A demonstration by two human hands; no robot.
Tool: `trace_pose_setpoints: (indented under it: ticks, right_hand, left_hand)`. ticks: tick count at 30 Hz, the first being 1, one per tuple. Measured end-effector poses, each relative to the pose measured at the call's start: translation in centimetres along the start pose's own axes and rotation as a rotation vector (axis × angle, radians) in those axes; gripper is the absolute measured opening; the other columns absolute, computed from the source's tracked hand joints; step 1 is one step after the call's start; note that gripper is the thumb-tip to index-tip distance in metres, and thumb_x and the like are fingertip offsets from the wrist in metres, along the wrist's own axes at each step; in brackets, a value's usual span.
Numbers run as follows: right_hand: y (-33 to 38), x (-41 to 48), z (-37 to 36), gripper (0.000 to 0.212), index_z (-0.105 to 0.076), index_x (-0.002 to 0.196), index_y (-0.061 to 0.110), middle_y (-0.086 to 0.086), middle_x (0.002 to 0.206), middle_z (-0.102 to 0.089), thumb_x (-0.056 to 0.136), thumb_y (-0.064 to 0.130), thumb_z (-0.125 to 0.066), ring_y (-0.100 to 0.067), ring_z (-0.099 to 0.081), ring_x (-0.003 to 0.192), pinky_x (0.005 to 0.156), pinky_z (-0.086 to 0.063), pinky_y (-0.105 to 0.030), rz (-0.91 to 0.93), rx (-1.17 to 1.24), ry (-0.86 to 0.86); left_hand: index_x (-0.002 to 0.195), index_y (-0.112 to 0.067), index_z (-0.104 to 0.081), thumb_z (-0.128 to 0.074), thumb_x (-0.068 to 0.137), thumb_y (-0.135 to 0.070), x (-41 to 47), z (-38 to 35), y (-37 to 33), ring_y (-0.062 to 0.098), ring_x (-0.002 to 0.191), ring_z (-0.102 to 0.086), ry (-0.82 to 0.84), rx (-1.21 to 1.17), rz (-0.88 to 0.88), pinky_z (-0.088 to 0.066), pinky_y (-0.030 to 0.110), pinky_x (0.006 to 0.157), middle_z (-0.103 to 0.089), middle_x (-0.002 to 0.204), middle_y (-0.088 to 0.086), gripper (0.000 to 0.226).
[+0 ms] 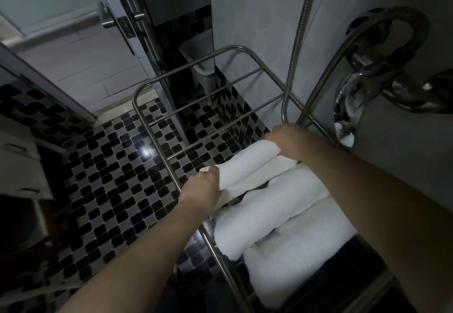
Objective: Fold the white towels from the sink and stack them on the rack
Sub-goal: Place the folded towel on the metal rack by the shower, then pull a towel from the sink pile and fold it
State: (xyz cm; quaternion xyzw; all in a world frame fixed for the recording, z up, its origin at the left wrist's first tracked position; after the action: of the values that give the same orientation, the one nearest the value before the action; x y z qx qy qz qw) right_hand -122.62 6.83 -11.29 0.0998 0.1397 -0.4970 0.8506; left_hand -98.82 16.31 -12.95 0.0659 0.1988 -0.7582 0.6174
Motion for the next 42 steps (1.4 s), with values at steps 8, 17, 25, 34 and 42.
trace_pose_setpoints:
  ticks: [8, 17, 25, 34, 42]
  right_hand:
    - [-2.5, -1.1, 0.2, 0.038, -0.057, 0.122, 0.014, -0.013, 0.100, -0.061, 0.084, 0.010, -0.061, -0.031, -0.063, 0.091, 0.079, -0.053, -0.036, -0.260, 0.037, 0.047]
    - [1.2, -3.5, 1.0, 0.084, -0.043, 0.140, 0.021, -0.010, 0.139, -0.051, 0.072, 0.064, -0.069, -0.031, -0.045, 0.129, 0.106, -0.038, -0.051, -0.282, -0.127, -0.037]
    - [11.0, -1.8, 5.6, 0.088, -0.041, 0.146, 0.031, 0.001, 0.148, -0.046, 0.079, 0.087, -0.026, -0.022, -0.041, 0.138, 0.108, -0.030, -0.054, -0.070, 0.074, -0.180]
    - [23.9, 7.8, 12.8, 0.065, -0.034, 0.150, 0.029, -0.001, 0.157, -0.033, 0.097, 0.065, -0.038, -0.023, -0.032, 0.143, 0.112, -0.032, -0.051, -0.119, 0.163, -0.207]
    - [42.6, 20.9, 20.0, 0.061, -0.038, 0.149, 0.028, -0.004, 0.157, -0.035, 0.097, 0.059, -0.045, -0.027, -0.036, 0.141, 0.112, -0.032, -0.049, 0.002, 0.187, -0.290]
  left_hand:
    - [0.122, -0.013, -0.047, -0.067, 0.086, -0.025, -0.2, -0.1, -0.1, 0.023, 0.067, -0.054, 0.021, -0.006, 0.066, -0.054, 0.034, 0.060, -0.048, 0.078, 0.000, 0.042]
    - [0.130, -0.027, -0.041, -0.062, 0.083, -0.050, -1.8, 2.0, 0.0, 0.015, 0.072, -0.056, -0.011, 0.068, 0.029, -0.054, 0.032, 0.058, -0.051, 0.087, -0.007, 0.056]
    - [0.143, -0.028, -0.039, -0.052, 0.088, -0.064, -3.4, 5.7, 2.4, 0.025, 0.120, -0.055, -0.096, -0.017, -0.125, -0.047, 0.046, 0.098, -0.056, 0.132, 0.002, 0.067]
    - [0.137, -0.028, -0.048, -0.060, 0.088, -0.055, -5.1, 12.9, 18.2, 0.024, 0.116, -0.056, -0.315, -0.149, -0.036, -0.055, 0.042, 0.088, -0.055, 0.134, 0.001, 0.057]
    - [0.143, -0.024, -0.048, -0.063, 0.089, -0.052, -11.6, 17.6, 44.0, 0.027, 0.128, -0.049, -0.465, -0.267, 0.222, -0.049, 0.042, 0.100, -0.048, 0.144, 0.004, 0.063]
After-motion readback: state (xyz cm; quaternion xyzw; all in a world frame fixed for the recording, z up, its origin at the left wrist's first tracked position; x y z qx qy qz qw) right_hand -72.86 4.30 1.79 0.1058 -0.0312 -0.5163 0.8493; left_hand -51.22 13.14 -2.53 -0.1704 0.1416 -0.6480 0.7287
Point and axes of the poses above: each hand's wrist, its own x-axis towards the middle knuckle, its own z-axis out of the back of the hand, y = z × x, the point moved 6 cm from there along x, towards the middle knuckle
